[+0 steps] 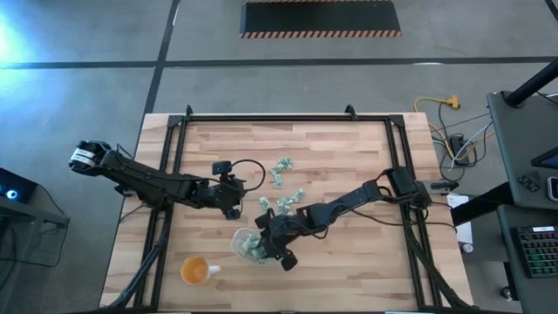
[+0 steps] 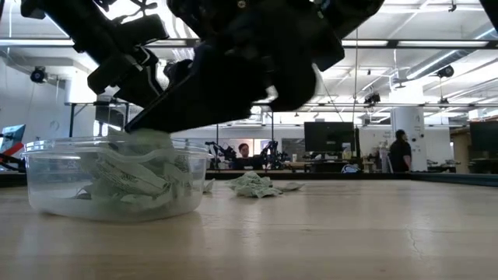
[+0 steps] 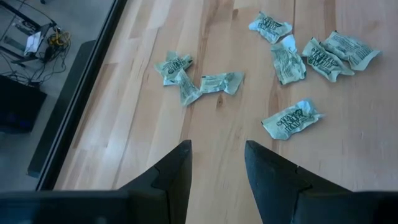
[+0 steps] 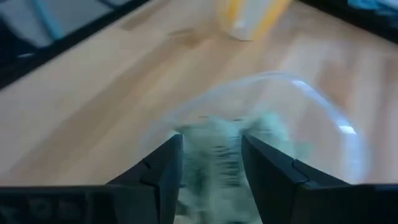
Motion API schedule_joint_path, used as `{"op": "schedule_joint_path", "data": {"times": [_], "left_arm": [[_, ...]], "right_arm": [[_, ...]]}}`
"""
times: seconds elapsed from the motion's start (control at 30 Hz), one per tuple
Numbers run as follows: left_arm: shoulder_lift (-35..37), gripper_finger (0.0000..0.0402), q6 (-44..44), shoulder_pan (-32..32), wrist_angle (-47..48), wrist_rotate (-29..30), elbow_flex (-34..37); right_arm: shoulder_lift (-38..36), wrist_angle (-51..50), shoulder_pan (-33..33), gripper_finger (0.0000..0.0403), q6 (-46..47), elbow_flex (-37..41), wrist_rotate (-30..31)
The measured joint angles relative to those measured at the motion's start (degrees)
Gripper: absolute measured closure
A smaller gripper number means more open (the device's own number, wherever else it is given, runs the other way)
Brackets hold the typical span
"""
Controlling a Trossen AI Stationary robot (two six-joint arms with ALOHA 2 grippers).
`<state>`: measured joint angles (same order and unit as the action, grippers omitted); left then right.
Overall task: Pick and place Stevia / Truvia into bins
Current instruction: Put the stevia packet into the transparent container
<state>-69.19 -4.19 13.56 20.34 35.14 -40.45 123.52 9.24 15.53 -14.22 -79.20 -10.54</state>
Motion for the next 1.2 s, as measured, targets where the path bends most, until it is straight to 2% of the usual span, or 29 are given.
{"op": "schedule_joint_path", "data": {"times": [0.13,0.33,0.5,0.63,0.73,0.93,1.07,1.2], "left_arm": [[0.0,0.0269,0.0,0.0,0.0,0.0,0.0],[-1.3,0.0269,0.2,-0.1,-4.9,0.1,0.9],[-4.8,0.0269,8.2,-0.1,-8.8,0.1,1.6],[-8.6,0.0269,12.3,-0.2,-16.9,0.0,1.7],[-11.4,0.0269,13.6,-1.3,-21.1,-2.1,1.1],[-16.2,0.0269,13.5,-5.6,-20.8,-13.5,-1.9],[-18.8,0.0269,13.4,-8.1,-18.6,-19.0,-3.5],[-21.1,0.0269,13.0,-9.7,-15.3,-26.1,-4.6]], "right_arm": [[-1.2,-1.3,0.1,0.0248,-0.1,0.0,-1.4],[-8.9,-11.2,0.0,0.0261,1.1,-0.4,3.0],[-18.1,-32.9,0.9,0.0273,7.4,-0.2,6.0],[-25.3,-45.7,3.9,0.0280,16.7,4.7,17.0],[-31.0,-47.6,6.7,0.0284,20.7,11.6,23.4],[-44.7,-45.4,10.1,0.0297,29.0,24.7,29.9],[-54.1,-42.7,10.5,0.0307,33.1,31.1,31.7],[-61.3,-37.5,10.5,0.0316,33.4,36.3,31.8]]}}
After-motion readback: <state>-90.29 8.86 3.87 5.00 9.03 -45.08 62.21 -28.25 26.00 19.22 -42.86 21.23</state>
